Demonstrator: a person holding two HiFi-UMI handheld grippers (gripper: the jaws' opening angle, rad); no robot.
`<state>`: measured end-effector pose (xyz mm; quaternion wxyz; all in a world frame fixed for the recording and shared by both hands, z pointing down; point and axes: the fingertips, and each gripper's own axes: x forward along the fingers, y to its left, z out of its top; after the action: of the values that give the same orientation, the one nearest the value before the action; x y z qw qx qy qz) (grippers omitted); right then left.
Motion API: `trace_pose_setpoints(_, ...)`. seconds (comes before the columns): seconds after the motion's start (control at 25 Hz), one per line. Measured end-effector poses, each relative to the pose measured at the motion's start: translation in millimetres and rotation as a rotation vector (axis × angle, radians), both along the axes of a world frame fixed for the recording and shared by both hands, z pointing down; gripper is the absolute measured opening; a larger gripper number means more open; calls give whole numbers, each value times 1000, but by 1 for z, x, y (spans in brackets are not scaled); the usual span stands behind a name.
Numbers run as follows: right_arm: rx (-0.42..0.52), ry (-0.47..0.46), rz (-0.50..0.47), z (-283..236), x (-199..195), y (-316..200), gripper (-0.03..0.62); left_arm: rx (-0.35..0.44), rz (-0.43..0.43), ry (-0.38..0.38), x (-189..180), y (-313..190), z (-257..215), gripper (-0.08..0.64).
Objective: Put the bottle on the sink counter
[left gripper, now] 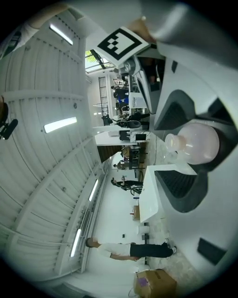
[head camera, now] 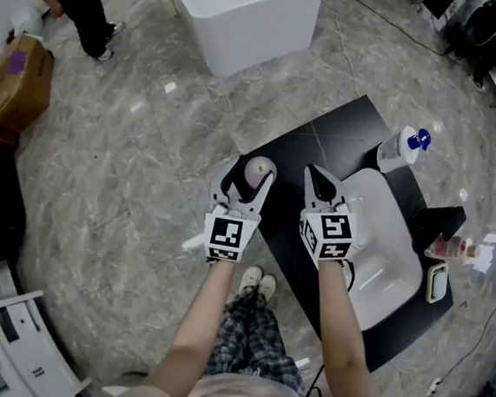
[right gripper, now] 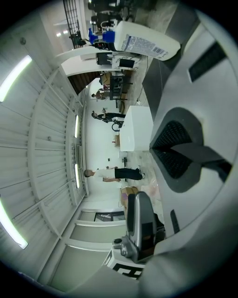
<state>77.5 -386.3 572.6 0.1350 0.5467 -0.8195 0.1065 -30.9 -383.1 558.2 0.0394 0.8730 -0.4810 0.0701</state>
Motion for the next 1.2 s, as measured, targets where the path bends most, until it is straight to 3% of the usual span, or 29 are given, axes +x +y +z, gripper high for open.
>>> trace_pose_setpoints(0.6, 53, -48, 92, -34, 37, 27, 15, 11, -13, 112, -9, 12, -40, 261)
trace_pose_setpoints(0.92, 138, -60, 151, -72, 68, 62, 15, 38, -2, 164, -28, 30, -82, 77)
trace_pose_setpoints(1.2, 211, -60, 221, -104, 92, 105, 15, 21, 23, 193, -35, 58, -90, 34)
